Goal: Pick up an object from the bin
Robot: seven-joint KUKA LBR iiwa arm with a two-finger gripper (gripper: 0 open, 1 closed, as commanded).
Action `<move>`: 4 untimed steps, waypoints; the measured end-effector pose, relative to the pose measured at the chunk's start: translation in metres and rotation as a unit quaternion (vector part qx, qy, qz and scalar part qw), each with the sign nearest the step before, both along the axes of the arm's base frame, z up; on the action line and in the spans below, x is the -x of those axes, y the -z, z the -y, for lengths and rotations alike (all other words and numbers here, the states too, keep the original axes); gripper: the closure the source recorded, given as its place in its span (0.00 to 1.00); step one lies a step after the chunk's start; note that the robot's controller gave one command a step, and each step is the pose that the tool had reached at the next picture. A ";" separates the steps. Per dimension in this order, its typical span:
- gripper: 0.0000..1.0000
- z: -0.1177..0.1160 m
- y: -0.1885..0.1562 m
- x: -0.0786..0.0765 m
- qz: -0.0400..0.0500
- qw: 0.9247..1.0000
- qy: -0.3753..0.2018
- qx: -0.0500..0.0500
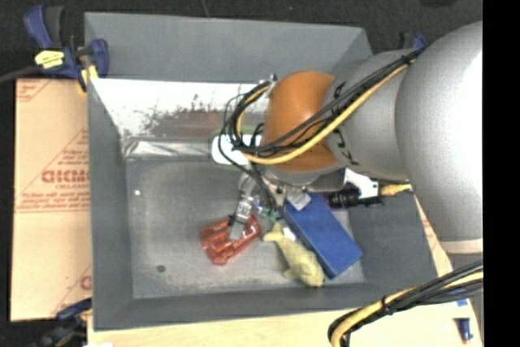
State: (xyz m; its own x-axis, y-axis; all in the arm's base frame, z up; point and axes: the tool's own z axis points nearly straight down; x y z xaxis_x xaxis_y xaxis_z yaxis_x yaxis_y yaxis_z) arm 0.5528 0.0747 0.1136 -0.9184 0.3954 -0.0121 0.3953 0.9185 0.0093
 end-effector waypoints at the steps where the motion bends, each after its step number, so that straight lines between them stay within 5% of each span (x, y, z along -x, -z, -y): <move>1: 0.00 0.014 0.004 0.017 -0.002 0.993 -0.118 0.002; 3: 0.00 0.007 0.014 0.033 0.000 0.998 -0.065 0.001; 4: 0.00 0.001 0.017 0.054 0.002 0.996 -0.093 0.003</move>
Offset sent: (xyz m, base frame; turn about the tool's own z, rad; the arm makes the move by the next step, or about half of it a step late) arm -0.0343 -0.0086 -0.0085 -0.2396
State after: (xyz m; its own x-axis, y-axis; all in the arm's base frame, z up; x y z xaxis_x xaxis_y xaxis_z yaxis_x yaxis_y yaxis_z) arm 0.4987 0.0737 0.0963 -0.9759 0.2178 -0.0166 0.2177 0.9760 0.0055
